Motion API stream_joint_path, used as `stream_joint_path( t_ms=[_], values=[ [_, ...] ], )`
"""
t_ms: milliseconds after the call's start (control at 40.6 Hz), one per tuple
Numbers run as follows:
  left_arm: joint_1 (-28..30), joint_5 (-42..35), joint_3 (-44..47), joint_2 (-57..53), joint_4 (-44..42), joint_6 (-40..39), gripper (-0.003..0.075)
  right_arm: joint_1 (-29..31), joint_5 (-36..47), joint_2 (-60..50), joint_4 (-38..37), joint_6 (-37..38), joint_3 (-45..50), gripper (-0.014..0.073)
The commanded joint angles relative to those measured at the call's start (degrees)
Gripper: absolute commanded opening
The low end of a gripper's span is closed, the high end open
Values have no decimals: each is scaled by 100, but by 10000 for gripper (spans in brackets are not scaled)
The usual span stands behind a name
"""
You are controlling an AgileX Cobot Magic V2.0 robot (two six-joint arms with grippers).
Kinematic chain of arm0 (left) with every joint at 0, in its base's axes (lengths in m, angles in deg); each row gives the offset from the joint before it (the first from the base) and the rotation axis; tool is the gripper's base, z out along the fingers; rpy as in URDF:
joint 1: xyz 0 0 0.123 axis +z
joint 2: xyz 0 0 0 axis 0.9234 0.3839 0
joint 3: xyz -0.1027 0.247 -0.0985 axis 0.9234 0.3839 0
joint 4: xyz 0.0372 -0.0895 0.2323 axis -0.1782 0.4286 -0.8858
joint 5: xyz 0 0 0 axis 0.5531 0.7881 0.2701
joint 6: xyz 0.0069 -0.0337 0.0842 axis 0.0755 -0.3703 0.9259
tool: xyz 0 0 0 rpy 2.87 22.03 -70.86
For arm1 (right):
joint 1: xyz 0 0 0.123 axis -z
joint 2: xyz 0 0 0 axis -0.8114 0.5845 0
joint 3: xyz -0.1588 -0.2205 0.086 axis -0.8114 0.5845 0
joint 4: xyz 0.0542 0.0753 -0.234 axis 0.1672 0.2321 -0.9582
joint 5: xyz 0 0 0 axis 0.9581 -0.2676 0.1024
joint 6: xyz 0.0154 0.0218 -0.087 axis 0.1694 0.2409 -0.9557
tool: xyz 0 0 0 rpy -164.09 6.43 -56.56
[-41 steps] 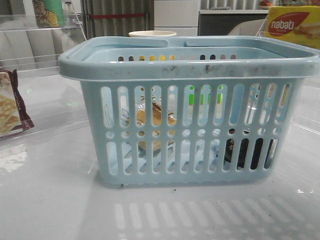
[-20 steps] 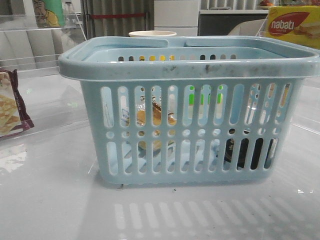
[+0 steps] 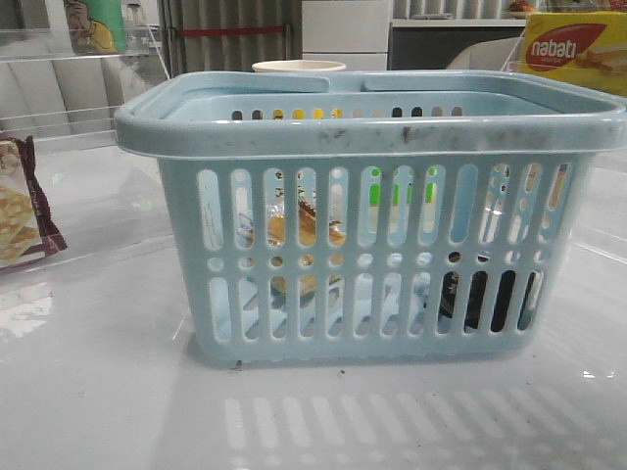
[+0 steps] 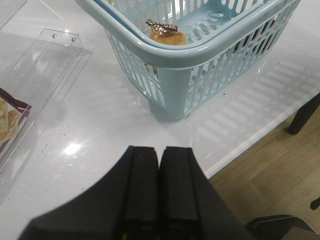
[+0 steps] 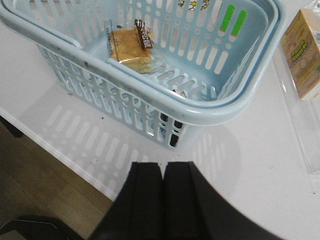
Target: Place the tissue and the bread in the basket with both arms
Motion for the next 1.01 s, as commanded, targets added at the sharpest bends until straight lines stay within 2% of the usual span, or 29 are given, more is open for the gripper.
stream_joint_path(
  t_ms=[0,221,320,467,689,812,984],
  values=[
    [5,-394,-157,47,-19,-75,92,-1,379,9,-35,-31,-149,56],
    [28,-409,-134,-108,-64,-12,92,-1,379,9,-35,-31,-149,56],
    [365,-543,-1,-354,-180,20,92,-1,379,9,-35,-31,-149,56],
    [1223,-1861,680,-972,-153,20,92,-1,379,9,-35,-31,-149,56],
    [2604,-3738,2259,-2110,-81,20,92,-1,379,9,-35,-31,-149,56],
    [3064,-4408,3021,-2549,86,20,92,-1,379,9,-35,-31,-149,56],
    [3397,-5038,3756,-2981,228,20,92,-1,379,9,-35,-31,-149,56]
  ],
)
